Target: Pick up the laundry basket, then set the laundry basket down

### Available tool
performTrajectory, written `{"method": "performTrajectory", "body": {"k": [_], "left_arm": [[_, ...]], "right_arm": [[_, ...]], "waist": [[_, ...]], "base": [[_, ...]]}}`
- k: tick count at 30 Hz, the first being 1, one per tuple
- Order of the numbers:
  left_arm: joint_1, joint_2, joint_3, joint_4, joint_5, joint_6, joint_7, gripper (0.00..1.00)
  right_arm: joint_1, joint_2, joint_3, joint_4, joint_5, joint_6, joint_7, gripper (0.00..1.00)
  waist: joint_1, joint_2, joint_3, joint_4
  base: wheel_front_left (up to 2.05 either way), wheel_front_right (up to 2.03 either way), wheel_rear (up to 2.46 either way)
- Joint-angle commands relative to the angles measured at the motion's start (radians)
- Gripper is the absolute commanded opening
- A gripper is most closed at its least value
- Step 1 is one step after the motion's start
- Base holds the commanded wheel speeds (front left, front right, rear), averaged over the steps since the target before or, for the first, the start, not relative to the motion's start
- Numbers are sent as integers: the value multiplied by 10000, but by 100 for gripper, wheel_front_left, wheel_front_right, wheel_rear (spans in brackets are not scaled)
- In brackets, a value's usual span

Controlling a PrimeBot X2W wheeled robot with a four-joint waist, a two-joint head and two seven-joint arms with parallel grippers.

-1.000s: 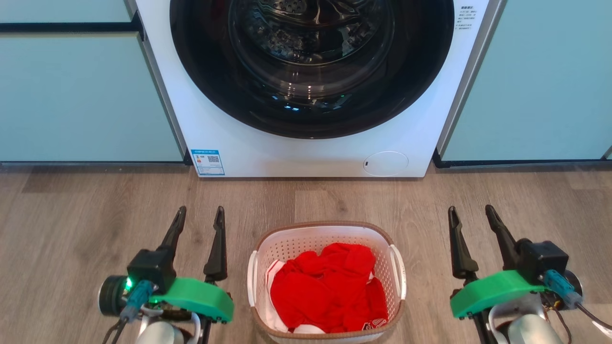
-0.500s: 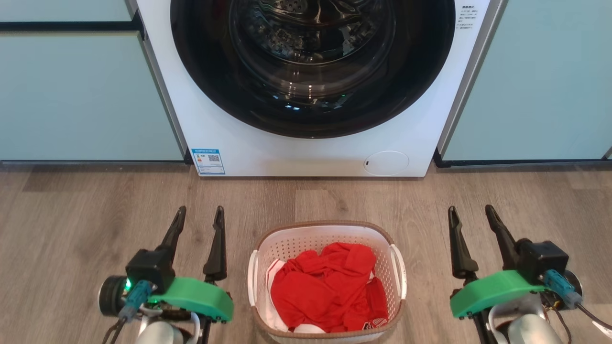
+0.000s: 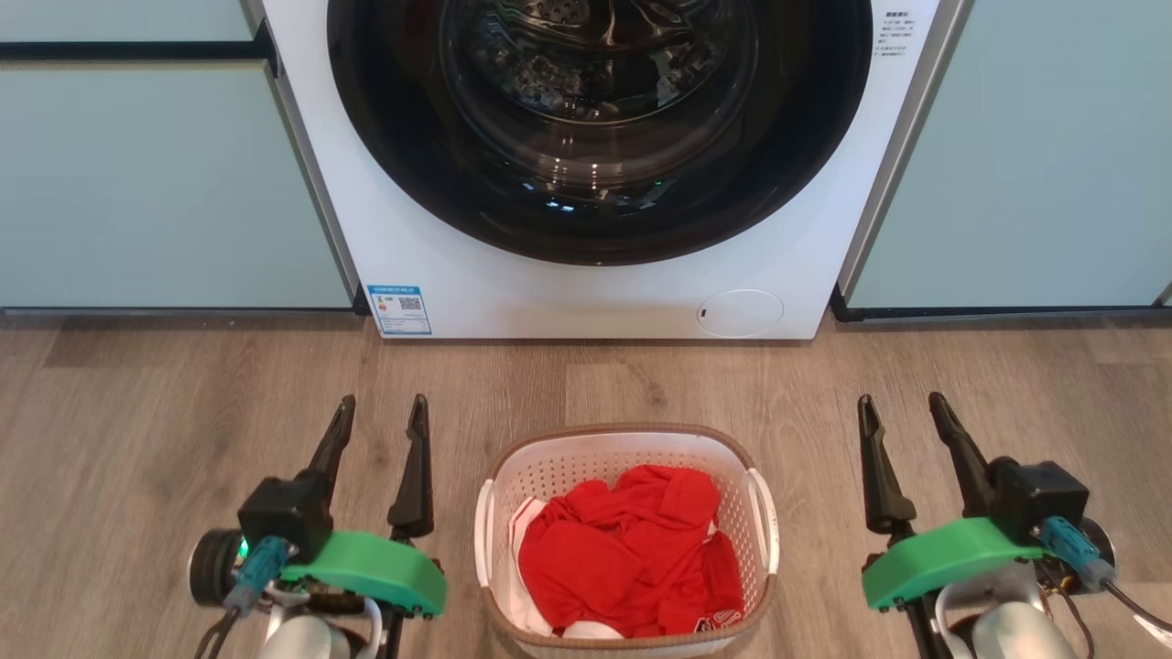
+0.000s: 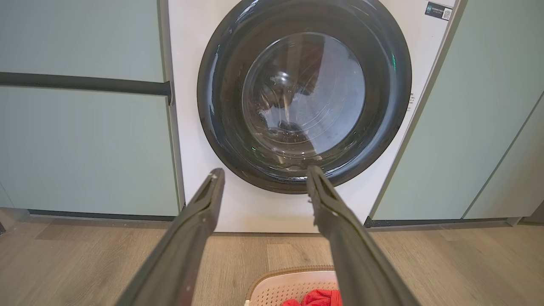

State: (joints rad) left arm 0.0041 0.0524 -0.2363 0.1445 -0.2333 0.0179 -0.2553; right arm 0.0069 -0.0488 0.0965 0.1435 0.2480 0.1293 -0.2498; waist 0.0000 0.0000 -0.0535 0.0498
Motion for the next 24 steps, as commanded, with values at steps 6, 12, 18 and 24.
{"method": "performTrajectory", "body": {"k": [6,12,18,24], "left_arm": [[-331,-22,403,-270,-97,-34,-64,100],[-319,-22,384,-222,-215,-68,-65,100],[69,2,-19,380,-320,-88,6,0],[161,23,50,520,-880,-135,116,0]], "right_arm": [[-448,-15,240,-257,70,14,-120,100],[-456,-15,223,-254,55,14,-120,100],[73,17,17,359,-4,0,23,0],[127,2,-20,524,566,1,134,0]], "waist": [[0,0,30,-12],[0,0,25,-10],[0,0,21,-6],[0,0,44,-25]], "base": [[0,0,0],[0,0,0],[0,0,0],[0,0,0]]}}
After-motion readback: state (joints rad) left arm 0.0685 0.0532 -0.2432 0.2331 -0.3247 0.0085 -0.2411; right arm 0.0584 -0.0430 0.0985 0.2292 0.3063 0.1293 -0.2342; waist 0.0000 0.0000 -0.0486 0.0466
